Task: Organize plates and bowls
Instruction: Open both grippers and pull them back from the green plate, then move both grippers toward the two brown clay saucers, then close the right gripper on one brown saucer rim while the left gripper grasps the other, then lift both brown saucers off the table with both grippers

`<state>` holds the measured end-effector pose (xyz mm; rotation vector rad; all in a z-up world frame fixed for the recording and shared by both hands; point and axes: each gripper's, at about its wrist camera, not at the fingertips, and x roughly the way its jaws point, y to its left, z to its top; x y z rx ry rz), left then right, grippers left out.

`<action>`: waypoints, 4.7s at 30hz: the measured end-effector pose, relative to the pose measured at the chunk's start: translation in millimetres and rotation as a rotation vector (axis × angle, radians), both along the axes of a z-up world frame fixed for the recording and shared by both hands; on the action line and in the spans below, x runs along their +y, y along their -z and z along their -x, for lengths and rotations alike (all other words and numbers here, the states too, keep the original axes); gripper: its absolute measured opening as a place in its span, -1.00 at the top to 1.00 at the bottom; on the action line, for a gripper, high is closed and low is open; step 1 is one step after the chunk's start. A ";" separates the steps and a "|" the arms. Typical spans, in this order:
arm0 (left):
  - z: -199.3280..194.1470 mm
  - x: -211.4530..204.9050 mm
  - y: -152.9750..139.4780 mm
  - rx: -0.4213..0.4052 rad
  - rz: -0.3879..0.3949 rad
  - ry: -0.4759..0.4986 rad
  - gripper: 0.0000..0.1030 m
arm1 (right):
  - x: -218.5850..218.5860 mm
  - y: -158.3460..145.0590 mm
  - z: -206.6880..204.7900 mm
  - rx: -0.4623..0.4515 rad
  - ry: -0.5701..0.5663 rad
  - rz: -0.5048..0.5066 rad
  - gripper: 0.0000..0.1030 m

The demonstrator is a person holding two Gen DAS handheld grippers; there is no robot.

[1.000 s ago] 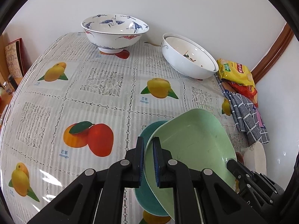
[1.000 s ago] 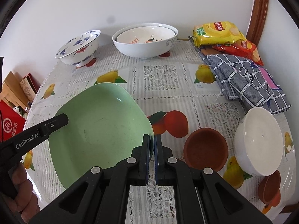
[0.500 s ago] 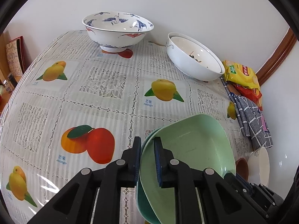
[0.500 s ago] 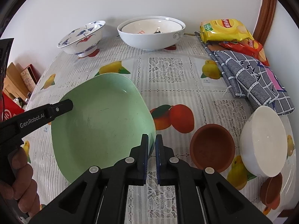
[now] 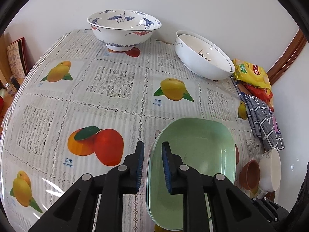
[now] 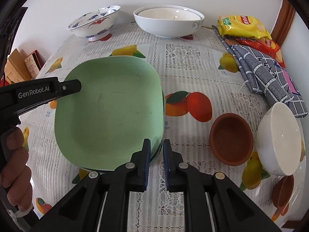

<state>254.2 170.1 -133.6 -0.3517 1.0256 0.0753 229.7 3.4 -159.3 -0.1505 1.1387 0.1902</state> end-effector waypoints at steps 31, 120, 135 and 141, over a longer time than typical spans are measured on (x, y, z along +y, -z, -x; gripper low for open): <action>76.1 -105.4 -81.4 -0.138 -0.053 0.173 0.62 | -103.6 -89.7 74.3 -0.246 0.125 -0.076 -0.26; -2.1 -223.2 34.9 0.065 -0.054 0.145 0.60 | -285.2 14.2 46.8 -0.087 0.309 -0.054 0.56; 9.8 -225.9 19.2 0.042 -0.036 0.201 0.82 | -279.8 -2.4 54.7 -0.128 0.329 -0.047 0.83; 21.1 -225.7 7.1 0.019 -0.037 0.218 0.82 | -276.3 -15.1 66.6 -0.149 0.340 -0.027 0.82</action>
